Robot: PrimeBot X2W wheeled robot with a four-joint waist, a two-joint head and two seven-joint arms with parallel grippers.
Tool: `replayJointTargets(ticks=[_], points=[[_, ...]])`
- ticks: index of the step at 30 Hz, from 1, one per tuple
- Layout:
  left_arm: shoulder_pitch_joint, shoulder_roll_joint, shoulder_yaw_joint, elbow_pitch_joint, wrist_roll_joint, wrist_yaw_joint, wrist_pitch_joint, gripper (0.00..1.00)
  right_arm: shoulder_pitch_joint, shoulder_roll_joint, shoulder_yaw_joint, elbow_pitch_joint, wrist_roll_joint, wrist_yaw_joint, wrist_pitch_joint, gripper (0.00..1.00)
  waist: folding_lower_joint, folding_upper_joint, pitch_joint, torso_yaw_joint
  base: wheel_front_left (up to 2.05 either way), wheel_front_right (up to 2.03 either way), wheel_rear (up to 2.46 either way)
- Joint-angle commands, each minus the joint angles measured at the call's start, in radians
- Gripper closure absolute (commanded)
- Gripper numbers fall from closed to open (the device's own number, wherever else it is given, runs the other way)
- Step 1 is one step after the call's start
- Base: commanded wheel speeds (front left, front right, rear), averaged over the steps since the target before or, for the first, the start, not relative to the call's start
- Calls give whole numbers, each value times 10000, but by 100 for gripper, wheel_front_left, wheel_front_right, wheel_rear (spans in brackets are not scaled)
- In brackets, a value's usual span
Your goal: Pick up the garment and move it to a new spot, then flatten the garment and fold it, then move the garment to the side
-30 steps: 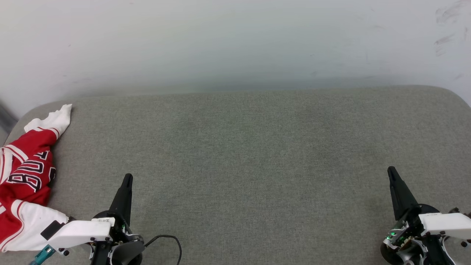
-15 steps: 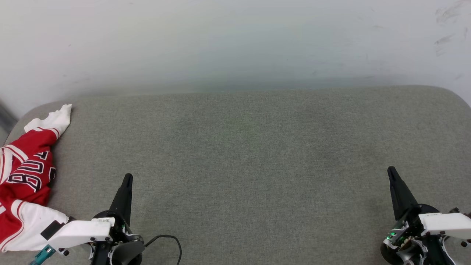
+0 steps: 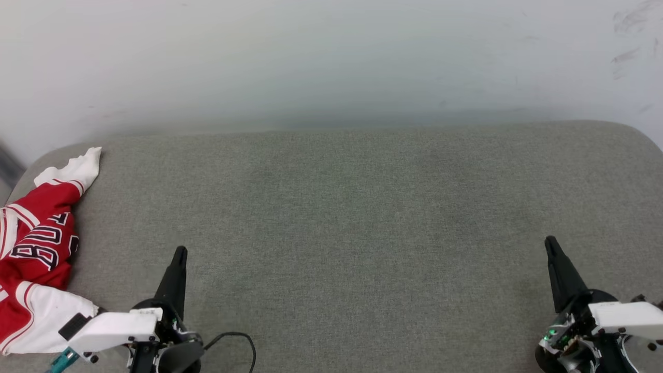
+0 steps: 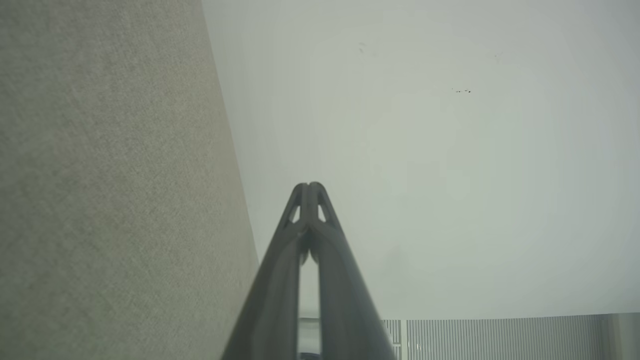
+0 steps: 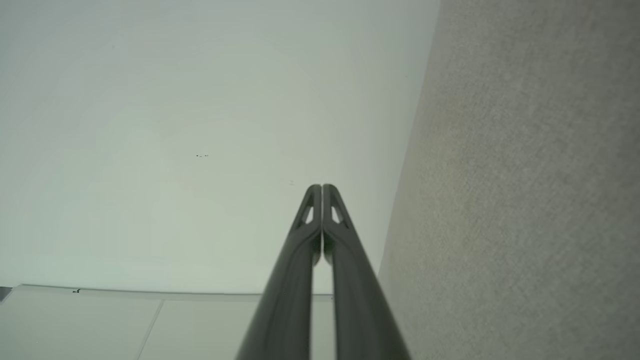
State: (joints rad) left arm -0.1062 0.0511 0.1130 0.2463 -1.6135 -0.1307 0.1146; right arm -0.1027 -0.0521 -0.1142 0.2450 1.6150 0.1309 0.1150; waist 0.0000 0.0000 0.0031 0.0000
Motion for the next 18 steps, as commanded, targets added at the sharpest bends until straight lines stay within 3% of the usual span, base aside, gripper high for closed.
replayJointTargets(ticks=[1,18], points=[[14,-2,-12,28,1,0,-3,0,18,0,0,28,1,0,-1,0,0,0,0,0,0,0,0],[639,-24,-212,-179,484,2,-698,0,457,9,309,87,-632,-2,-692,0,0,0,10,-25,0,0,0]])
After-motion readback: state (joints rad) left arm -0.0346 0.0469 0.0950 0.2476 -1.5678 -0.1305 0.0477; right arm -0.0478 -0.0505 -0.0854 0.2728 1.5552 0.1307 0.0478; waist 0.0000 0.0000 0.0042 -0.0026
